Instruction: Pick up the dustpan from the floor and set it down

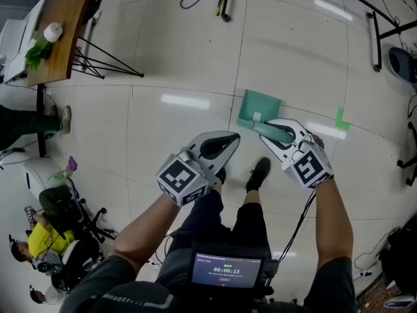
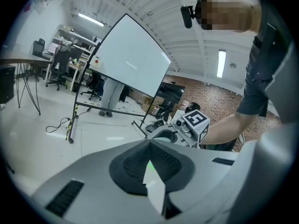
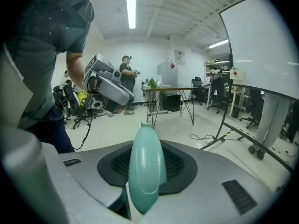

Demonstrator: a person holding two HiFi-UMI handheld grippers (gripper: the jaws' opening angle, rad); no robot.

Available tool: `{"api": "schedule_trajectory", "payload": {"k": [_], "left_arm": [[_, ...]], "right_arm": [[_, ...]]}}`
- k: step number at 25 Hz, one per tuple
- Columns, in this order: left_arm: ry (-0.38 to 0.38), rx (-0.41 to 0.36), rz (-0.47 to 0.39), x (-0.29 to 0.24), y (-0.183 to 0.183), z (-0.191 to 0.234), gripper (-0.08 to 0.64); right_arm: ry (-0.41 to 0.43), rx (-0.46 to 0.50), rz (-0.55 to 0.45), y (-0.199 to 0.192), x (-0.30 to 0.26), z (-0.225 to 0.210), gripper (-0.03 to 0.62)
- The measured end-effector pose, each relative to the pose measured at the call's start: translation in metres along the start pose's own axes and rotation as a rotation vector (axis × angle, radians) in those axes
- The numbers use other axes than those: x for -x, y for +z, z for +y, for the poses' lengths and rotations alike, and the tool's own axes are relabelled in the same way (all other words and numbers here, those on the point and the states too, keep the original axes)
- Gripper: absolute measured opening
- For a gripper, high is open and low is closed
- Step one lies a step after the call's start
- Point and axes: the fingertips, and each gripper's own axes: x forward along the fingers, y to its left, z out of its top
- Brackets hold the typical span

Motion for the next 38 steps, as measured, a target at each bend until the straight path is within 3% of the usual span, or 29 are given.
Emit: {"api": "schedule_trajectory", "payload": {"k": [4, 10, 15, 20, 22, 29, 38], "left_arm": [[0.011, 0.029, 0.022, -0.014, -0.036, 0.013, 0.026], [0.003, 0.040, 0.032, -0.020, -0.053, 0.010, 0.026], [0.010, 0.047, 0.043, -0.021, -0.067, 0.012, 0.026], [0.002, 0.066, 0.053, -0.016, -0.078, 0.001, 0.026], [0.001, 0.068, 0.047, -0.012, -0.075, -0.004, 0.026], [-0.044, 0.060, 0.050, 0.013, -0.049, -0.021, 0.026], [-0.042, 0.033, 0.042, 0.037, -0.027, -0.028, 0.026]], "right_arm": [[-0.013, -0.009, 0.001, -0.036, -0.020, 0.000, 0.138], [-0.021, -0.022, 0.044, -0.071, -0.026, 0.010, 0.140], [-0.002, -0.066, 0.044, -0.079, -0.029, 0.025, 0.137], [0.027, -0.050, 0.086, -0.090, -0.035, 0.055, 0.138], [0.020, -0.067, 0.104, -0.093, -0.035, 0.065, 0.176], [0.020, -0.105, 0.166, -0.074, -0.021, 0.094, 0.209], [-0.052, -0.153, 0.115, -0.030, -0.001, 0.105, 0.209]]}}
